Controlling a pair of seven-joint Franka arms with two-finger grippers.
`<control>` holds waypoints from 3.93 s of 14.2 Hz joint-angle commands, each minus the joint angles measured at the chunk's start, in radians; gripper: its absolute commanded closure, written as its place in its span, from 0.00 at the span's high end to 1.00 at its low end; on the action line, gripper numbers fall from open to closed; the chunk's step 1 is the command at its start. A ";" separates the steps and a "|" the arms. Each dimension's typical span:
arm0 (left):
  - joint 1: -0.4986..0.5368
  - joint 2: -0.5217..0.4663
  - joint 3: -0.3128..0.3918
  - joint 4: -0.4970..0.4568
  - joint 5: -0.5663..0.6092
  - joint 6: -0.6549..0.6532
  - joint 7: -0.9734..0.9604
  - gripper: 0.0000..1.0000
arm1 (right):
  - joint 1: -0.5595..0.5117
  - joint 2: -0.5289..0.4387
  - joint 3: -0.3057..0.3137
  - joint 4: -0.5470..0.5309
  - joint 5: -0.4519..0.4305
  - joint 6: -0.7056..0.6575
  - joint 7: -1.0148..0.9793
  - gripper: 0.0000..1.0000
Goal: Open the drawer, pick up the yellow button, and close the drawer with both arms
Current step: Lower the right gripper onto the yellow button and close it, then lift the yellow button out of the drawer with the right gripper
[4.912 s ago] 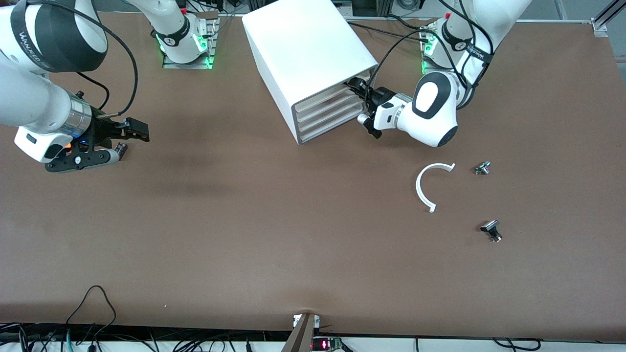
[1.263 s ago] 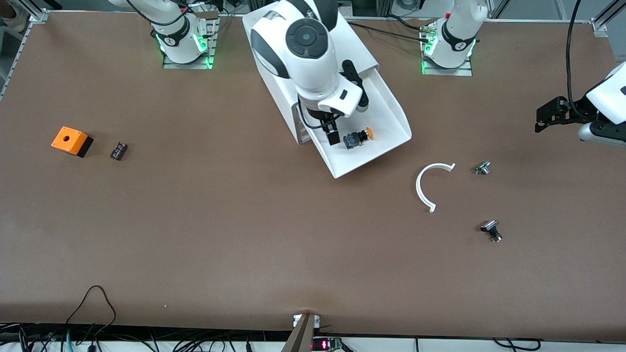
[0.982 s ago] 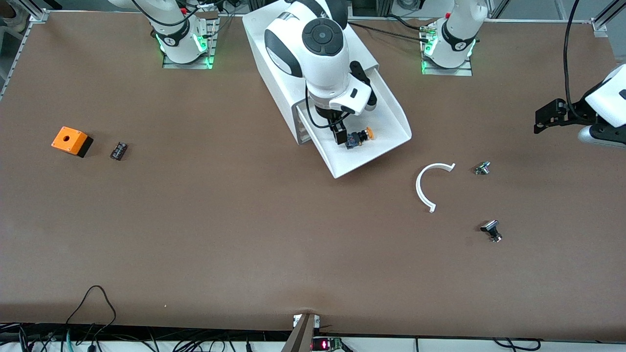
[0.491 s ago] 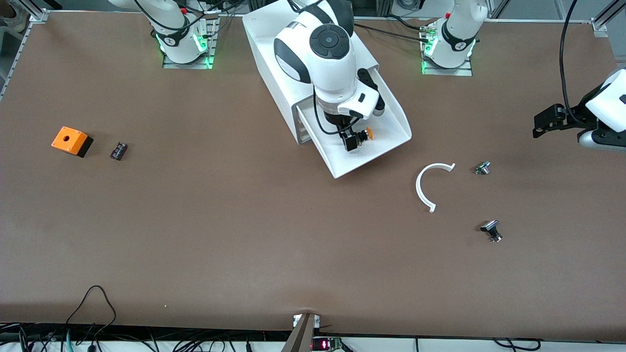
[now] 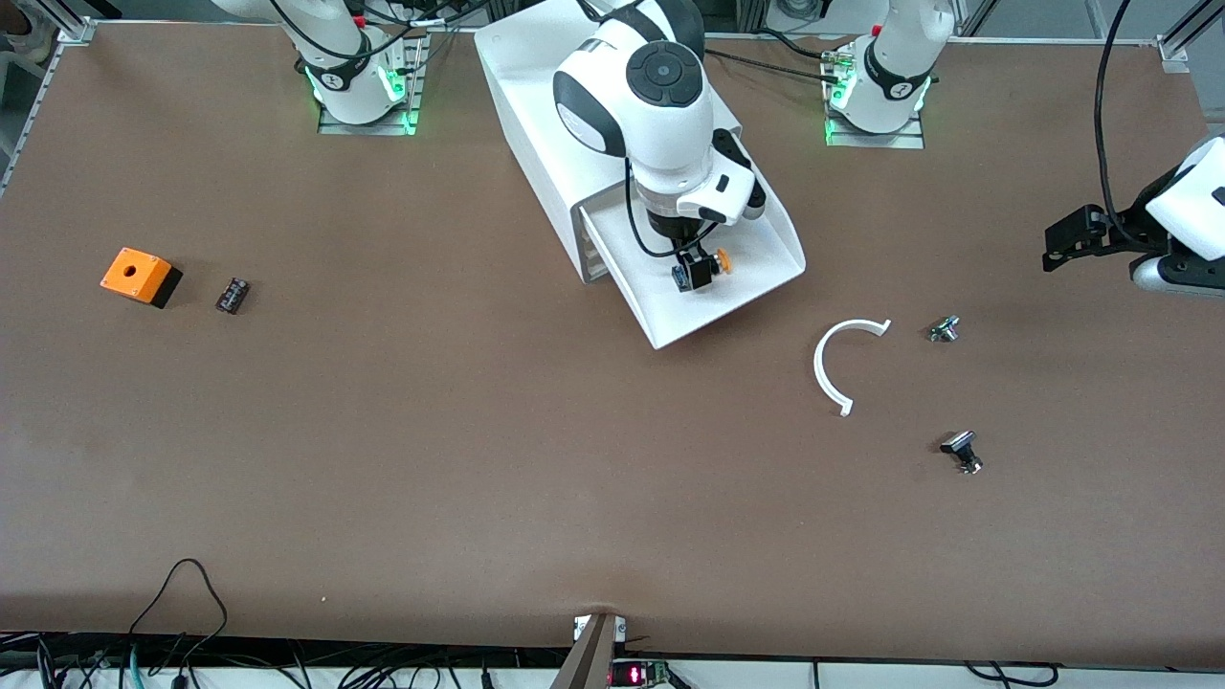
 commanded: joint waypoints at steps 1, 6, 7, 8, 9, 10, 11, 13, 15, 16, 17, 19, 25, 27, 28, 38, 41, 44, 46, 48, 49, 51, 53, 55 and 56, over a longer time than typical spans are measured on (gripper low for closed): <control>0.000 -0.001 -0.002 0.009 -0.013 0.003 -0.012 1.00 | 0.027 0.025 -0.041 0.033 0.014 0.001 0.014 1.00; 0.001 -0.001 -0.002 0.009 -0.013 0.005 -0.012 1.00 | 0.028 0.045 -0.041 0.033 0.014 0.050 0.025 1.00; 0.001 0.000 -0.002 0.009 -0.013 0.005 -0.012 1.00 | 0.028 0.050 -0.041 0.032 0.014 0.059 0.026 1.00; 0.001 -0.001 -0.002 0.009 -0.013 0.005 -0.012 1.00 | 0.030 0.056 -0.041 0.032 0.014 0.068 0.032 1.00; 0.001 0.000 -0.002 0.010 -0.013 0.005 -0.012 1.00 | 0.033 0.056 -0.041 0.032 0.014 0.072 0.054 1.00; 0.001 0.000 -0.002 0.010 -0.013 0.005 -0.012 1.00 | 0.034 0.059 -0.041 0.032 0.014 0.072 0.069 1.00; 0.000 0.000 -0.002 0.010 -0.013 0.006 -0.012 1.00 | 0.034 0.059 -0.041 0.032 0.014 0.072 0.068 1.00; 0.000 0.000 -0.002 0.012 -0.013 0.006 -0.012 1.00 | 0.034 0.061 -0.039 0.030 0.013 0.072 0.068 0.93; 0.001 0.000 -0.002 0.012 -0.013 0.006 -0.012 1.00 | 0.037 0.059 -0.039 0.032 0.008 0.073 0.069 0.69; 0.001 0.000 -0.002 0.012 -0.013 0.006 -0.012 1.00 | 0.044 0.059 -0.039 0.032 0.010 0.073 0.072 0.63; 0.001 0.000 -0.002 0.012 -0.013 0.006 -0.012 1.00 | 0.044 0.061 -0.039 0.030 0.010 0.073 0.075 0.61; 0.001 0.000 -0.002 0.012 -0.013 0.006 -0.012 1.00 | 0.044 0.059 -0.039 0.030 0.008 0.081 0.077 0.52; 0.001 0.000 -0.002 0.012 -0.013 0.006 -0.012 1.00 | 0.034 0.047 -0.051 0.032 0.007 0.058 0.159 0.39; 0.001 0.000 -0.002 0.012 -0.013 0.006 -0.014 1.00 | 0.037 0.033 -0.057 0.039 0.007 0.023 0.167 0.39; 0.000 0.000 -0.002 0.012 -0.013 0.006 -0.014 1.00 | 0.034 0.018 -0.059 0.042 0.007 0.001 0.167 0.39; 0.000 0.000 -0.002 0.012 -0.015 0.005 -0.018 1.00 | -0.136 -0.122 -0.074 0.013 0.010 -0.047 0.170 0.39; -0.002 0.000 -0.002 0.012 -0.015 0.005 -0.020 1.00 | -0.214 -0.140 -0.079 -0.089 0.011 -0.022 0.173 0.39; -0.011 0.000 -0.003 0.013 -0.015 0.005 -0.021 1.00 | -0.274 -0.148 -0.085 -0.119 0.005 0.022 0.170 0.39; -0.011 0.000 -0.002 0.012 -0.031 0.003 -0.012 1.00 | -0.315 -0.148 -0.087 -0.145 0.011 0.035 0.173 0.39; -0.010 0.002 -0.002 0.012 -0.044 -0.004 -0.010 1.00 | -0.352 -0.163 -0.087 -0.188 0.010 0.062 0.239 0.39; -0.014 0.006 -0.002 0.012 -0.042 -0.010 -0.012 1.00 | -0.373 -0.169 -0.085 -0.200 0.011 0.064 0.265 0.39; -0.017 0.011 -0.005 0.013 -0.045 -0.034 -0.010 1.00 | -0.412 -0.178 -0.087 -0.231 0.008 0.055 0.320 0.38; -0.022 0.026 -0.020 0.013 -0.065 -0.035 -0.010 1.00 | -0.453 -0.200 -0.085 -0.299 0.005 0.061 0.383 0.36; -0.036 0.037 -0.040 0.015 -0.053 -0.035 -0.012 1.00 | -0.487 -0.227 -0.085 -0.385 0.004 0.061 0.536 0.36; -0.042 0.043 -0.052 0.015 -0.047 -0.032 -0.012 1.00 | -0.504 -0.237 -0.085 -0.428 0.004 0.064 0.595 0.36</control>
